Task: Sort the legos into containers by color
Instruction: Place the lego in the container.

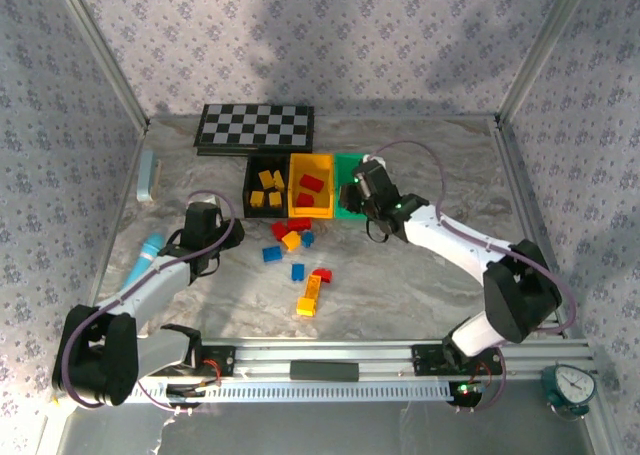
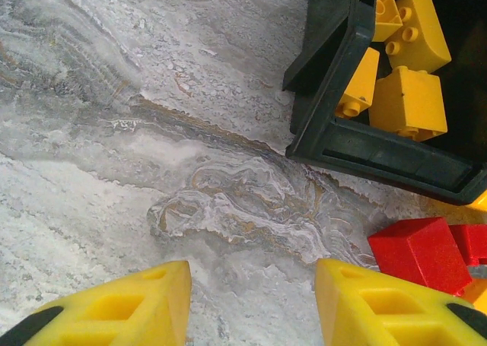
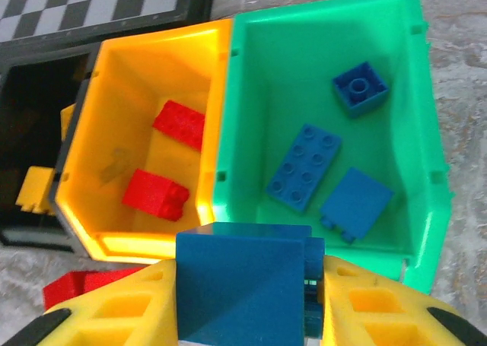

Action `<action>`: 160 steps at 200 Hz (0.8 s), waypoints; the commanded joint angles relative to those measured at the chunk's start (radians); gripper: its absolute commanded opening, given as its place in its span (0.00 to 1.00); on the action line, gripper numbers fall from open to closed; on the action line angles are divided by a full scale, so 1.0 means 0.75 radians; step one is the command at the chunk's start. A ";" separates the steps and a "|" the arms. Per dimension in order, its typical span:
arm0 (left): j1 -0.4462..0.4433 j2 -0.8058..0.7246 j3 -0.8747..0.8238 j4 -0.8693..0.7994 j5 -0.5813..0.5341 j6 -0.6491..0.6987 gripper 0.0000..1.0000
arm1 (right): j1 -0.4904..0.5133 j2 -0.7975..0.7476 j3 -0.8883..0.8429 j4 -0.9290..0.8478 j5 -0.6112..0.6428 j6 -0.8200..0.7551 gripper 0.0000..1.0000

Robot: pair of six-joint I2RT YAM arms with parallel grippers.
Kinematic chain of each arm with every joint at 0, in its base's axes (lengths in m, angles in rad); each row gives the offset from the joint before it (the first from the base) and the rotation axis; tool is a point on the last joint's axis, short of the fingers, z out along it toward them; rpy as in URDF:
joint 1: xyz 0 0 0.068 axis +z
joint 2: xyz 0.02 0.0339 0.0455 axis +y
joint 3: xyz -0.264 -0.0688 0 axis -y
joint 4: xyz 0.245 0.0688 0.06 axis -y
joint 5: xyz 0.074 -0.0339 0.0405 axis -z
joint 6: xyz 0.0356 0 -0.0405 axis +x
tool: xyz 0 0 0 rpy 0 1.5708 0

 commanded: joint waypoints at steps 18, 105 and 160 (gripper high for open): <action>0.009 0.001 0.051 0.027 0.001 -0.029 0.46 | -0.089 0.140 0.144 -0.045 -0.094 -0.058 0.40; 0.009 -0.007 0.063 -0.006 -0.018 -0.022 0.47 | -0.184 0.529 0.526 -0.137 -0.179 -0.108 0.45; 0.010 0.058 0.092 -0.003 0.039 -0.033 0.47 | -0.163 0.438 0.389 -0.024 -0.151 -0.077 0.55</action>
